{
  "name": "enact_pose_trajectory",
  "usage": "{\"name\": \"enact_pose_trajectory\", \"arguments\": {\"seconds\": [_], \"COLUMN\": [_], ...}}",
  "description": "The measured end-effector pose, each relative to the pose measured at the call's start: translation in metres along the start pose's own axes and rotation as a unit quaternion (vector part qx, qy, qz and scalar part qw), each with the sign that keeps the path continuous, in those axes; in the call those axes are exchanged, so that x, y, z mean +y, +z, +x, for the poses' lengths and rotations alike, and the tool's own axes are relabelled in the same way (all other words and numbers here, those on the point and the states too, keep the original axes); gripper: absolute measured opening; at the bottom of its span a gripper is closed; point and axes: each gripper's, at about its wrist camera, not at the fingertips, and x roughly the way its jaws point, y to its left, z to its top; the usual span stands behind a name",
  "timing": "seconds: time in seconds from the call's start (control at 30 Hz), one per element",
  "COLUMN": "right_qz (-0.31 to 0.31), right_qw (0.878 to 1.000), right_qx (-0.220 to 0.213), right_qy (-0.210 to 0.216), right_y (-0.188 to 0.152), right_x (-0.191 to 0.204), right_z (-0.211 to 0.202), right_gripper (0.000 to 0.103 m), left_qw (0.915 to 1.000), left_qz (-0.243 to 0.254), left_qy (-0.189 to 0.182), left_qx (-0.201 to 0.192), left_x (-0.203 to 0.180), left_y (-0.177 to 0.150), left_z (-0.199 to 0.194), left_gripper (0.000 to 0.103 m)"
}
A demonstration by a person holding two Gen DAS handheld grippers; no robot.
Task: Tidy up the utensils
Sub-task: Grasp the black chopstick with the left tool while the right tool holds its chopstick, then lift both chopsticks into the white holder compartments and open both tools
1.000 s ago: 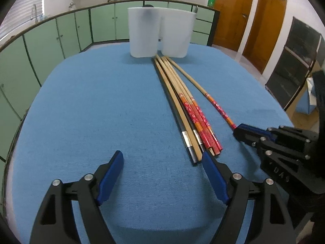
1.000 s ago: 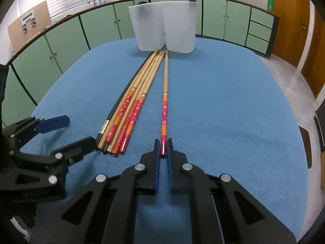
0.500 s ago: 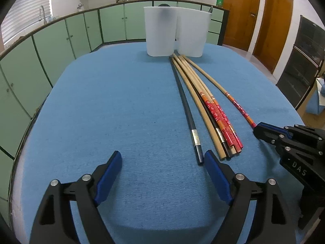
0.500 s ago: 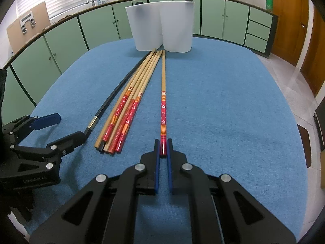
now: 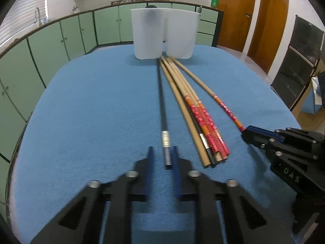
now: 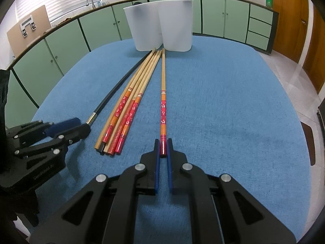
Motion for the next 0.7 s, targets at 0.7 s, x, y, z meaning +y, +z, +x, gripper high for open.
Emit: {"name": "enact_pose_trajectory", "arguments": {"seconds": [0.7], "right_qz": [-0.008], "right_qw": [0.994], "right_qx": [-0.109], "right_qy": [0.002], "right_y": [0.044], "right_x": [-0.012], "right_z": [-0.083], "right_gripper": [0.005], "left_qw": [0.9928], "left_qz": [0.001], "left_qy": [0.005], "left_qx": [-0.12], "left_x": [0.013], "left_y": [0.046], "left_z": [-0.095], "left_gripper": [0.006]}}
